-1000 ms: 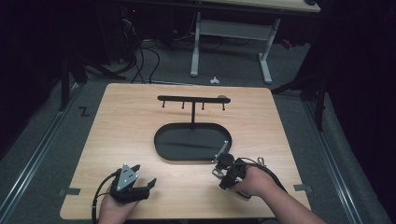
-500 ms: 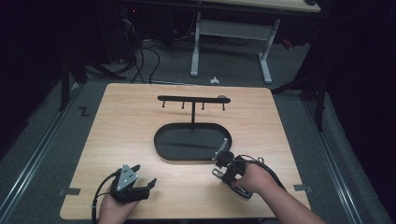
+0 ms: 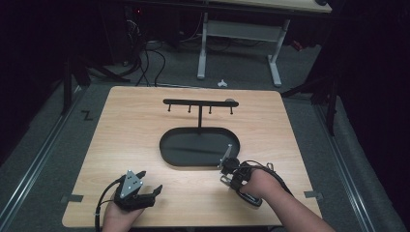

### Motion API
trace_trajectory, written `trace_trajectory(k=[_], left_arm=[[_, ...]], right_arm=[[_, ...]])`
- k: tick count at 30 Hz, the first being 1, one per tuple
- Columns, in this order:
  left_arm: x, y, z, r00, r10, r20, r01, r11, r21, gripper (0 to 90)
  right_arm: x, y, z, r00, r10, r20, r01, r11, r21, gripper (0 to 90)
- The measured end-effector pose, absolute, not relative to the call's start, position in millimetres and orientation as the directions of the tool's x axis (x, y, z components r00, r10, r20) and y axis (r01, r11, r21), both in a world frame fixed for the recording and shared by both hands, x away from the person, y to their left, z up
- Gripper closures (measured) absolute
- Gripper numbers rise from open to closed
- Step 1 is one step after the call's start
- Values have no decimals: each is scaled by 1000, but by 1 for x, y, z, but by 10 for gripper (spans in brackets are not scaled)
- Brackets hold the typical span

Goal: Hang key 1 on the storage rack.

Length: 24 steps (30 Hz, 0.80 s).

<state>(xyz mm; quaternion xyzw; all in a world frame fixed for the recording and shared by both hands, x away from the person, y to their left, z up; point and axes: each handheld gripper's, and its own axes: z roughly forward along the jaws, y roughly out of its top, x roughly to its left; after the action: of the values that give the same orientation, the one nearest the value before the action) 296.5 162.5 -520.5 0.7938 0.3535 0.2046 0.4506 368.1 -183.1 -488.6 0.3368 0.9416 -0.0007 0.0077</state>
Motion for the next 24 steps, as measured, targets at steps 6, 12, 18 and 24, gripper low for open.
trace_trajectory(k=[6,12,18,24], left_arm=[[297,163,-521,669,743,4,378,-345,859,222],[297,162,-522,671,741,9,377,-351,857,222],[297,161,-522,672,741,11,376,-353,857,222],[297,162,-522,670,742,10,376,-350,858,223]], right_arm=[[371,-183,-489,-752,659,2,659,752,-13,788],[370,-181,-488,-772,636,-12,636,772,0,803],[368,-182,-486,-784,620,-24,620,784,18,803],[363,-186,-464,-770,638,-9,637,769,54,803]])
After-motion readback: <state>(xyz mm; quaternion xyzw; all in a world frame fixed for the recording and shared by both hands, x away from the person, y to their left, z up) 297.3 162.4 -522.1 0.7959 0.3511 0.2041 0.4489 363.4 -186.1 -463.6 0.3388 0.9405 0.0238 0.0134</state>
